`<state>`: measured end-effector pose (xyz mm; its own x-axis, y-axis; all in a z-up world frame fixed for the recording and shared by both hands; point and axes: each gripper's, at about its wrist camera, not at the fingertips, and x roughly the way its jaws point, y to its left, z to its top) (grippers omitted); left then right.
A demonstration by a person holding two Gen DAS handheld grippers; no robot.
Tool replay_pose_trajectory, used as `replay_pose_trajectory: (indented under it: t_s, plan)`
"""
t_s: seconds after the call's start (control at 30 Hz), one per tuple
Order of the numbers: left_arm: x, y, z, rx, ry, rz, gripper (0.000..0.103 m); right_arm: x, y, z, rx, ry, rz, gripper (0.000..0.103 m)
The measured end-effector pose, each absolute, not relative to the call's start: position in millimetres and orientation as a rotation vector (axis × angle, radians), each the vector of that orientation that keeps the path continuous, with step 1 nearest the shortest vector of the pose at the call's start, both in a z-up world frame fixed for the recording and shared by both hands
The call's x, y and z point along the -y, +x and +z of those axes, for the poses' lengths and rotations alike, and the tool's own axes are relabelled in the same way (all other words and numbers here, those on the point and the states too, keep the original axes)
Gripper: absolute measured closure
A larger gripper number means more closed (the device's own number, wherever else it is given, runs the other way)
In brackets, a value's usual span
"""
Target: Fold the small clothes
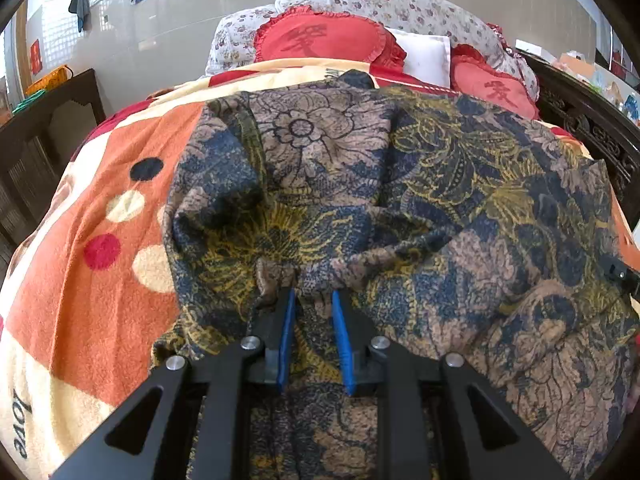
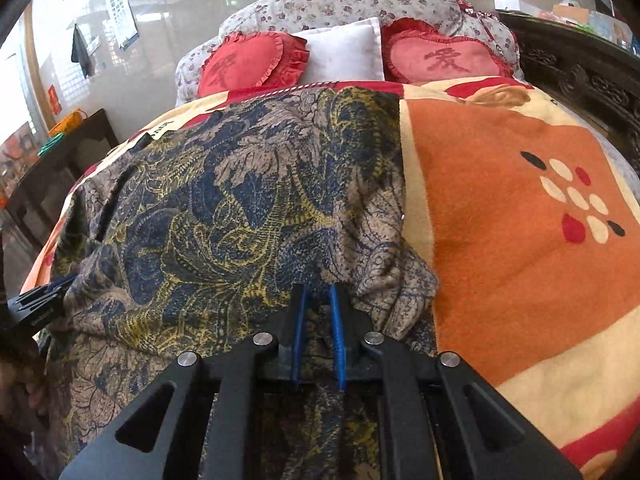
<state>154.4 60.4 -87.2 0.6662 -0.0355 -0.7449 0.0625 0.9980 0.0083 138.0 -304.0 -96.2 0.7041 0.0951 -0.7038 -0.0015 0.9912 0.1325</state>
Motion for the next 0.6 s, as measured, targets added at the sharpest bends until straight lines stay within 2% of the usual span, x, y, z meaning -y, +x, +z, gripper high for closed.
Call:
replay_pose_trajectory:
  t_s: [0.27,0.47,0.53,0.6]
  plan:
    - [-65,155,-86,-0.839,0.02,-0.061,0.082,301,139,-91,-0.797,0.107,0.044,0.072]
    - [-66,155,-86,-0.84,0.013,-0.064,0.082,294,166,-19,-0.654,0.094,0.034,0.072]
    - [-66,155,-86,-0.84,0.014,-0.064,0.082,291,191,-21,-0.706,0.082,0.037,0.071]
    - [-66,155,-86,-0.84,0.015,-0.063,0.082,293,221,-46,-0.835,0.056,-0.02,0.07]
